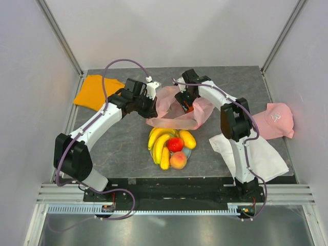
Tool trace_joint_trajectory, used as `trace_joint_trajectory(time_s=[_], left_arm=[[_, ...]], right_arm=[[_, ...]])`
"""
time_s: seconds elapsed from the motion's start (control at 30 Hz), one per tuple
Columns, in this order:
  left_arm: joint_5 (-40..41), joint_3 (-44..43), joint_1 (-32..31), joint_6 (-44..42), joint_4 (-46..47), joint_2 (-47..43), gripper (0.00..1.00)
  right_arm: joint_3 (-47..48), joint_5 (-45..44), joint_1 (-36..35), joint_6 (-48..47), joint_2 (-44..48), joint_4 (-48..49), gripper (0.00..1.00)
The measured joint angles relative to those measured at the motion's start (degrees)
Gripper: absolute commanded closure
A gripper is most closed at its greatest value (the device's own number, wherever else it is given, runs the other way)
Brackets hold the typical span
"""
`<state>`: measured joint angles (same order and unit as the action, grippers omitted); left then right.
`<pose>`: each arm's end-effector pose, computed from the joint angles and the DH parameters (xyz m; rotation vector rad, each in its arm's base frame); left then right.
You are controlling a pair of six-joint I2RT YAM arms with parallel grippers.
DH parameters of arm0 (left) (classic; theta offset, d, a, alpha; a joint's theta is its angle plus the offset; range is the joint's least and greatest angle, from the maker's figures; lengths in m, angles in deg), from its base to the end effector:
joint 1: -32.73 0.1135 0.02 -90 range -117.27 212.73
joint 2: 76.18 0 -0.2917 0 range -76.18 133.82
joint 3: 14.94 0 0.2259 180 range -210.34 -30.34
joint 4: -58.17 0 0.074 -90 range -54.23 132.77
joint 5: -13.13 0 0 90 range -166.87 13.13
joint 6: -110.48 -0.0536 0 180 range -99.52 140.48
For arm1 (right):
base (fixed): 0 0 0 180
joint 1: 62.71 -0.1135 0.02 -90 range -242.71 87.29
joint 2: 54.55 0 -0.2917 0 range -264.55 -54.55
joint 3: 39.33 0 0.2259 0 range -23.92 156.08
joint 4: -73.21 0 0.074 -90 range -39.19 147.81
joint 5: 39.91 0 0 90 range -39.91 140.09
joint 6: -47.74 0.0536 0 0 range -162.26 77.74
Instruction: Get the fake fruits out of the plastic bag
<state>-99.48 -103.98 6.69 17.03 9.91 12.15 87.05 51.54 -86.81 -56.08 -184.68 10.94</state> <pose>0.2791 -0.1593 0.3168 0.7949 2.2845 -0.6562 0.4424 0.1994 0.2052 -0.8925 2.5754 0.0862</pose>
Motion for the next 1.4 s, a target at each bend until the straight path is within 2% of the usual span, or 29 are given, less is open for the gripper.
trace_joint_trajectory(time_s=[0.1,0.27,0.57,0.73,0.9,1.13,1.4], left_arm=[[0.0,0.0,0.0,0.0,-0.1,0.3,0.99],[0.0,0.0,0.0,0.0,0.0,0.3,0.98],[0.0,-2.6,0.0,0.0,0.0,1.6,0.98],[0.0,-6.5,0.0,0.0,0.1,3.3,0.98],[0.2,-11.1,0.0,0.0,0.2,4.8,0.99],[2.4,-12.1,0.0,-0.7,0.3,4.7,0.98],[5.7,-9.4,1.2,-1.0,0.2,3.8,0.98]], right_arm=[[0.1,0.8,0.0,0.1,-0.2,-0.3,0.47],[-0.7,4.2,0.0,-0.4,4.8,-0.3,0.48],[-7.8,17.7,-1.0,-3.4,31.3,-1.7,0.46],[-16.0,22.9,-8.8,-8.0,41.2,-3.6,0.46],[-21.6,24.4,-17.4,-11.3,38.7,-5.9,0.46],[-20.8,21.3,-18.0,-12.2,28.6,-5.9,0.46],[-18.8,18.7,-18.1,-13.3,24.9,-5.0,0.41]])
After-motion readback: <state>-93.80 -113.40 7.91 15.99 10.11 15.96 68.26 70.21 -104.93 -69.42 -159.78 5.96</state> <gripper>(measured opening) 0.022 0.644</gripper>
